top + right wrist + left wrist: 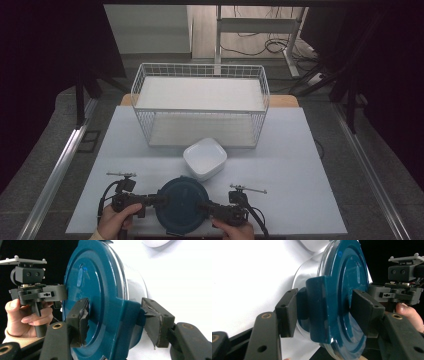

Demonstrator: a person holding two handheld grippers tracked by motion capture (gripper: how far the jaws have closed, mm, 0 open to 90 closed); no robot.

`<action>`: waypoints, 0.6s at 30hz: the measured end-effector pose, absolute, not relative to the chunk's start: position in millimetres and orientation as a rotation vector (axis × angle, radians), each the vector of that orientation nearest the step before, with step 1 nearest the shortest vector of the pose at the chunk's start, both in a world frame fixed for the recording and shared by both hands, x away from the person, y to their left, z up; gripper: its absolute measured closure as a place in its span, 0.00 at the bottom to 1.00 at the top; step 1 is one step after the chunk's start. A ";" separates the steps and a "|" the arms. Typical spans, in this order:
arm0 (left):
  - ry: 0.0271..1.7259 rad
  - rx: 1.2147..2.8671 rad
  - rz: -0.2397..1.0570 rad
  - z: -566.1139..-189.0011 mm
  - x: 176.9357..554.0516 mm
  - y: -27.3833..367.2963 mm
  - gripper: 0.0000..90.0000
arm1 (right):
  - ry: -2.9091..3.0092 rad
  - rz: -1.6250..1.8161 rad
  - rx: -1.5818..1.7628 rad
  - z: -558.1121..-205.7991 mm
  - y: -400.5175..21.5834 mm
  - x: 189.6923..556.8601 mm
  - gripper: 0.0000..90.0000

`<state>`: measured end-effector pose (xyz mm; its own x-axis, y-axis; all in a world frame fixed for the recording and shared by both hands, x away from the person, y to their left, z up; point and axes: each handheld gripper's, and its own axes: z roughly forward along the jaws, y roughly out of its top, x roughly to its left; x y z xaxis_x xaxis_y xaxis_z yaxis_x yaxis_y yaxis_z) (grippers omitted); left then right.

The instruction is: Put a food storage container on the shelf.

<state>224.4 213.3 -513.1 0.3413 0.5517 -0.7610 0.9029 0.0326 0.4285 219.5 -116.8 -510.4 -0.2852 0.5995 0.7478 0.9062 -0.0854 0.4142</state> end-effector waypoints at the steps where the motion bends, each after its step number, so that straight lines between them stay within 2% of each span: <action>1: 1.327 1.643 -0.448 -511.4 222.7 213.8 0.46 | -1.868 -1.318 -1.627 -509.8 -116.7 218.7 0.47; 18: 1.277 1.639 -0.384 -494.3 214.8 215.3 0.47 | -1.936 -1.383 -1.561 -492.4 -115.7 219.7 0.47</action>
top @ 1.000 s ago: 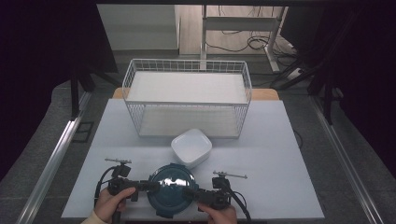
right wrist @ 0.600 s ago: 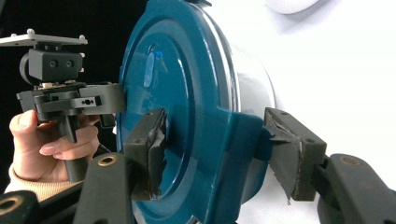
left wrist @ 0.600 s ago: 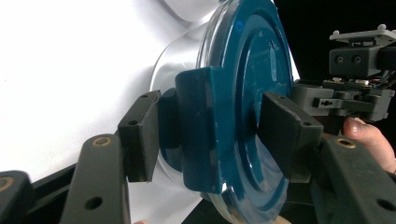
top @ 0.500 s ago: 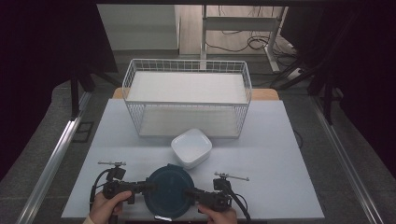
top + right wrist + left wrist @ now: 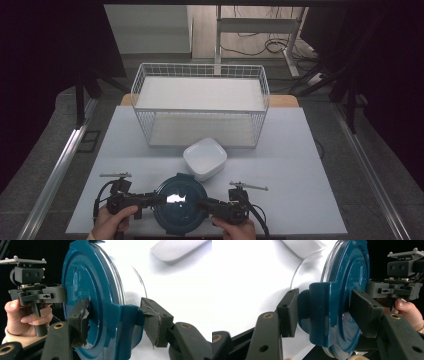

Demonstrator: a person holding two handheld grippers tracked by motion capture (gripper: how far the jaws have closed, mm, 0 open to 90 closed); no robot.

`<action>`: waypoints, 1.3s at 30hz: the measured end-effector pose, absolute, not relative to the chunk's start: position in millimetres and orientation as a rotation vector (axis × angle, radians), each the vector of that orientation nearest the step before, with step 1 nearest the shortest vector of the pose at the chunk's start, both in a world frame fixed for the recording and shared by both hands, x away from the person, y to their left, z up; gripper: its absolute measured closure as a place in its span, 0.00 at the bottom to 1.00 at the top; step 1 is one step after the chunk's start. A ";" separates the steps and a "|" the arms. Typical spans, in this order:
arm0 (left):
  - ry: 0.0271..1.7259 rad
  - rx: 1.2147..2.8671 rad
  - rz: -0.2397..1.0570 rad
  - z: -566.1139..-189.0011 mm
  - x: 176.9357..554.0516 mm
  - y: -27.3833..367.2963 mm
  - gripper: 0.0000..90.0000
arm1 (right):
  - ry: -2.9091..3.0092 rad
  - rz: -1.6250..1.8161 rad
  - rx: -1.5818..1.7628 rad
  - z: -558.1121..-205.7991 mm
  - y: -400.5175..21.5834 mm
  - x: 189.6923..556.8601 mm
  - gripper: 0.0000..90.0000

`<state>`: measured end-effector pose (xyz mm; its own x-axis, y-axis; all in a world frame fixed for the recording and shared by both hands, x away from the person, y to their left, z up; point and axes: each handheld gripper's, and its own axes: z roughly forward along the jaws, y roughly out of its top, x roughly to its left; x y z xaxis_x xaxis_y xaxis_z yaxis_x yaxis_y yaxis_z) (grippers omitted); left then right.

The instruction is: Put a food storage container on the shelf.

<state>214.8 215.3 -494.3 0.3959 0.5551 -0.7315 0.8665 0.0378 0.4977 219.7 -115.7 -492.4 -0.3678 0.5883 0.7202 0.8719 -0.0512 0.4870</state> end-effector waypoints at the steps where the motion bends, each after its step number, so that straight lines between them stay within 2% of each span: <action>1: 1.275 1.638 -0.380 -493.0 214.9 215.3 0.47 | -1.943 -1.386 -1.557 -490.8 -115.7 220.2 0.47; 13: 1.247 1.637 -0.326 -471.4 221.5 216.0 0.48 | -1.997 -1.425 -1.496 -470.9 -115.1 233.0 0.47; 17: 1.230 1.637 -0.300 -458.6 226.3 215.6 0.48 | -2.024 -1.448 -1.466 -454.7 -115.0 241.7 0.47; 39: 1.170 1.615 -0.242 -404.3 270.0 206.6 0.49 | -2.085 -1.512 -1.414 -401.3 -124.9 285.6 0.47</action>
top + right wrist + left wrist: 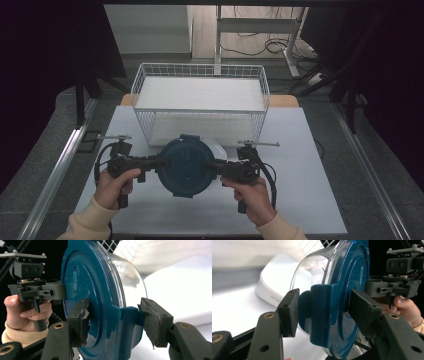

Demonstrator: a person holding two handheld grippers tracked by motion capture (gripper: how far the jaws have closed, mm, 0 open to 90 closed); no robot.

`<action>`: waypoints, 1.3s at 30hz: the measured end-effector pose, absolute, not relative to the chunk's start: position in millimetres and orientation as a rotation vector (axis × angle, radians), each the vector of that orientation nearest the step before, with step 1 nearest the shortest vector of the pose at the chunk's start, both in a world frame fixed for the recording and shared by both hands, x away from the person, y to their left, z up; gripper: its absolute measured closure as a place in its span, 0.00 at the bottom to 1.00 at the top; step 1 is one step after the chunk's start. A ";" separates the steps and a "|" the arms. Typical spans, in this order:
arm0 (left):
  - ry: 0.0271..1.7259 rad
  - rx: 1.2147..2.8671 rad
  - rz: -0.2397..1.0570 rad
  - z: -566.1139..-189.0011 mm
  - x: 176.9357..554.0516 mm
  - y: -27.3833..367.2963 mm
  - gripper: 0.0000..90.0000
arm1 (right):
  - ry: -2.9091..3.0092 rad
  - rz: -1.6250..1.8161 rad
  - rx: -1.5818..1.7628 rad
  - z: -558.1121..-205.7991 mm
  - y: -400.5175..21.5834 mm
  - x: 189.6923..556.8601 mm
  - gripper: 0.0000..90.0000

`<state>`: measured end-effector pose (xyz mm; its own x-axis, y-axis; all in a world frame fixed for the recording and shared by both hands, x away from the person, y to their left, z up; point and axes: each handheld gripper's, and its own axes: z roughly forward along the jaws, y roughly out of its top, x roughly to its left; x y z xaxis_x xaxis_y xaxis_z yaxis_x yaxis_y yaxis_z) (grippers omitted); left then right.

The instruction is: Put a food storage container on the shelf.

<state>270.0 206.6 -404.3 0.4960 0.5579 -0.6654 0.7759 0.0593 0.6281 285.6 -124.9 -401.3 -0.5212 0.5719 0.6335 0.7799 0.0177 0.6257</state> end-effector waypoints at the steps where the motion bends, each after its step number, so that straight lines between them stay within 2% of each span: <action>1: 1.164 1.613 -0.235 -400.0 272.9 206.3 0.49 | -2.088 -1.517 -1.409 -396.9 -125.4 288.5 0.47; 16: 1.135 1.576 -0.208 -362.3 309.4 208.0 0.49 | -2.156 -1.549 -1.352 -346.7 -124.8 334.0 0.47; 39: 1.097 1.581 -0.163 -308.2 347.6 204.5 0.49 | -2.197 -1.577 -1.310 -292.8 -128.0 373.0 0.48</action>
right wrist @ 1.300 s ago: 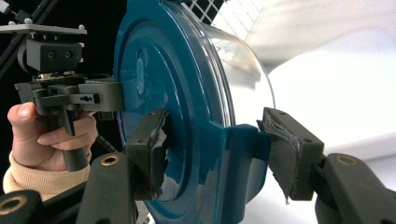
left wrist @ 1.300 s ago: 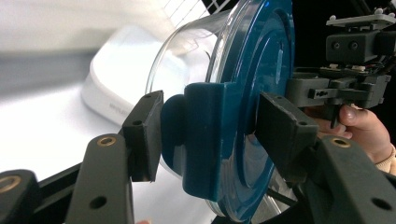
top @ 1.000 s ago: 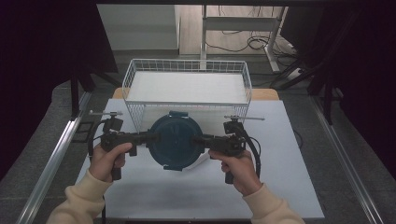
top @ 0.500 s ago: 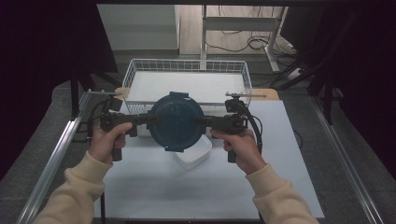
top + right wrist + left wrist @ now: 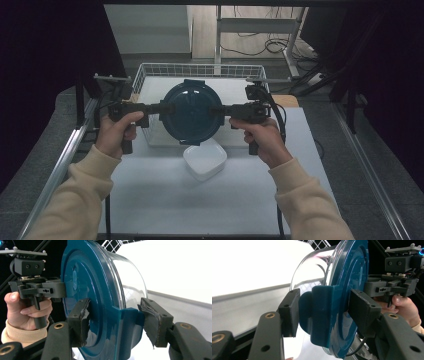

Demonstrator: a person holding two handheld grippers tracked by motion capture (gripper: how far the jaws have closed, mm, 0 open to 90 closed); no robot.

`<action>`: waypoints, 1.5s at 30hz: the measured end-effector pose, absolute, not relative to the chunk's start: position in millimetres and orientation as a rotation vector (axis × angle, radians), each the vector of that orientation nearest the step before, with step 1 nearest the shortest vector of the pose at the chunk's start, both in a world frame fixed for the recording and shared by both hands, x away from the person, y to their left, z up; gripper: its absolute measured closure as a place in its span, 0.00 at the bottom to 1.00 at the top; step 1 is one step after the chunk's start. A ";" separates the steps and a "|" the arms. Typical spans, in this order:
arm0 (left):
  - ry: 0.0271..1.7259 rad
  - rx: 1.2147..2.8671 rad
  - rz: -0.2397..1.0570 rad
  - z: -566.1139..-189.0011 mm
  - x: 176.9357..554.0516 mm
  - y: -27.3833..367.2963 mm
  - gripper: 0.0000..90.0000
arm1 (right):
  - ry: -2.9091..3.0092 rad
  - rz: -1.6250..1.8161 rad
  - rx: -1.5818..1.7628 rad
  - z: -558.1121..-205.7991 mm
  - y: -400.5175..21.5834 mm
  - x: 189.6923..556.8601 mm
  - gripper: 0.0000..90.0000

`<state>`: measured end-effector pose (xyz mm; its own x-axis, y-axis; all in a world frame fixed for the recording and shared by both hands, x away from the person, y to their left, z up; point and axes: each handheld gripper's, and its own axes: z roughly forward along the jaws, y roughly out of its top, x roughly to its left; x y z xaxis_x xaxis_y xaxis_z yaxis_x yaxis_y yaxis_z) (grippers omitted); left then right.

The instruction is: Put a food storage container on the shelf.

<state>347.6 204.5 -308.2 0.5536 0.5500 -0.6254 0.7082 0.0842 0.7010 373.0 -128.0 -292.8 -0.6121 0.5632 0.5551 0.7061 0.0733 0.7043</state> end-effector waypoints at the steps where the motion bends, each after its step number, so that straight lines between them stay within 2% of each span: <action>1: 1.093 1.580 -0.165 -305.6 350.6 204.7 0.49 | -2.199 -1.575 -1.311 -290.8 -128.0 374.4 0.48; 15: 1.094 1.562 -0.168 -291.4 377.5 209.2 0.50 | -2.239 -1.562 -1.276 -266.5 -124.2 407.3 0.48; 28: 1.109 1.557 -0.188 -288.1 401.0 207.8 0.50 | -2.231 -1.550 -1.280 -263.2 -125.6 431.5 0.48; 45: 1.151 1.536 -0.254 -306.0 437.4 206.0 0.50 | -2.183 -1.501 -1.326 -275.6 -129.7 467.8 0.49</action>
<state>437.4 206.0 -306.0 0.4969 0.5174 -0.6967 0.7627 0.1225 0.6350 467.8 -129.7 -275.6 -0.5865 0.5638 0.5815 0.7448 0.0933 0.6608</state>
